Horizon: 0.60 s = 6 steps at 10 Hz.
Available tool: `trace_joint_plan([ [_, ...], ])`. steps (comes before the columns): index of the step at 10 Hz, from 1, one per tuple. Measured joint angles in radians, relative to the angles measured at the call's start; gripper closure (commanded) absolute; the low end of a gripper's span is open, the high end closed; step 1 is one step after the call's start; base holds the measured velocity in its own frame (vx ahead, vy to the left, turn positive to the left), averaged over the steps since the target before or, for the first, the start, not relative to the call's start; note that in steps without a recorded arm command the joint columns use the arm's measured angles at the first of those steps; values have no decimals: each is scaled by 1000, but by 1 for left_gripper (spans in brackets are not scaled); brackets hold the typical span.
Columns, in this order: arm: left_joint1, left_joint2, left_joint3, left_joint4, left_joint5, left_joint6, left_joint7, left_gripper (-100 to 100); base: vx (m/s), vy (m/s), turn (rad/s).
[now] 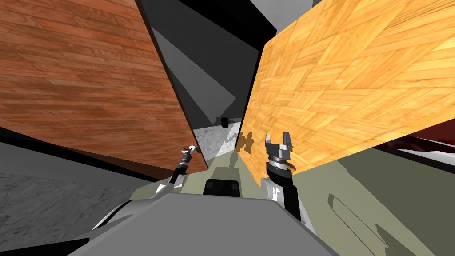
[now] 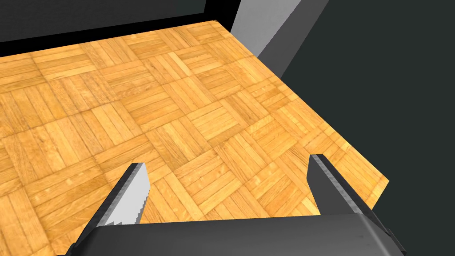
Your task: Pull the door open
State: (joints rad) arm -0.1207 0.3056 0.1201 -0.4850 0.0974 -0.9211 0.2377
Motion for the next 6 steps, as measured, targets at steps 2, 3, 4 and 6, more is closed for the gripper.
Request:
trace_joint_plan([
  [2, -4, -2, -2, -1, -2, 1, 0, 100, -231, 20, -8],
  [3, -6, -5, -4, 8, -3, -5, -1, 100, -239, 12, 9],
  [4, 9, -10, -6, -13, -3, 5, -3, 100, -247, 14, 14],
  [6, 8, -12, -7, -3, -4, 4, -3, 100, -266, 3, 4],
])
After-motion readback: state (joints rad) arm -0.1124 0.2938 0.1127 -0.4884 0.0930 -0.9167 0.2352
